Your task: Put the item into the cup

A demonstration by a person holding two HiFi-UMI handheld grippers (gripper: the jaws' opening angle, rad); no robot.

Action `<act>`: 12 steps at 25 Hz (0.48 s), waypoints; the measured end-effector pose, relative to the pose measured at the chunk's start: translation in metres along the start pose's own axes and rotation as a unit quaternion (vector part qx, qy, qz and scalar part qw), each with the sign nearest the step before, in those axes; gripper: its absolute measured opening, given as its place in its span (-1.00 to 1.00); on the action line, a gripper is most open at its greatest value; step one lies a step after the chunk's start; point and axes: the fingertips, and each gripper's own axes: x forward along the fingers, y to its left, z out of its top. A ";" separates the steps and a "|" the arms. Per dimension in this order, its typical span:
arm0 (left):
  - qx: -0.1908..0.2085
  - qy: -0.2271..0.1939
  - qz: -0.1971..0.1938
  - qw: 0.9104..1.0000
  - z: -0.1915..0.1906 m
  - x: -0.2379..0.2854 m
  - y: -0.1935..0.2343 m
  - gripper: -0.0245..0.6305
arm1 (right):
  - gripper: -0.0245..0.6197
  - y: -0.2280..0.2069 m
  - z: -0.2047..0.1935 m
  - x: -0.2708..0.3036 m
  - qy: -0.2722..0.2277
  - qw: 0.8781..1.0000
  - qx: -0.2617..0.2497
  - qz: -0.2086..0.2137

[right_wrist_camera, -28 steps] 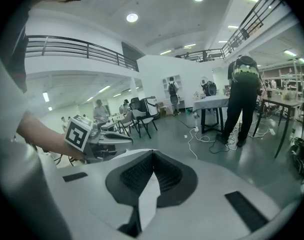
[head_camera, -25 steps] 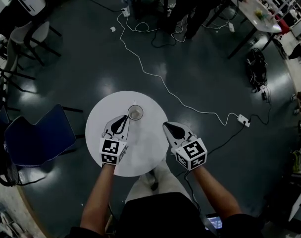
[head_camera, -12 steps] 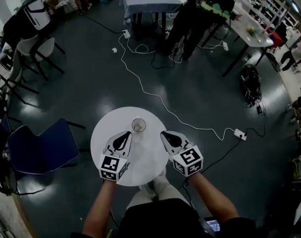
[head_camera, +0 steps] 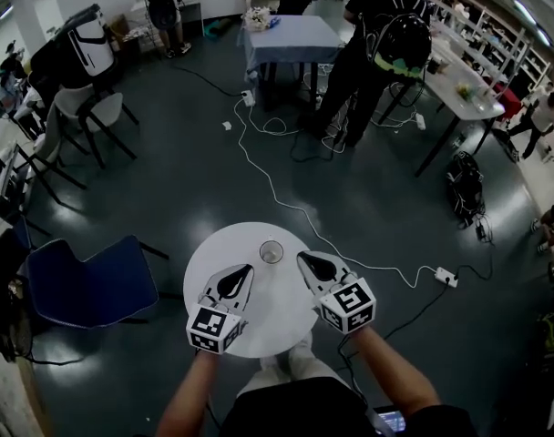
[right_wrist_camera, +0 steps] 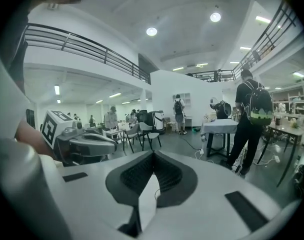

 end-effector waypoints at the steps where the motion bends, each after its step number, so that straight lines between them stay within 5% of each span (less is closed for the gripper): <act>1: 0.005 -0.005 0.001 1.000 0.003 -0.007 -0.002 -0.87 | -0.87 0.006 0.003 -0.003 -0.003 1.000 -0.003 0.001; 12: 0.036 -0.048 0.001 0.998 0.052 -0.067 -0.036 -0.87 | -0.87 0.045 0.039 -0.042 -0.030 0.999 -0.012 0.000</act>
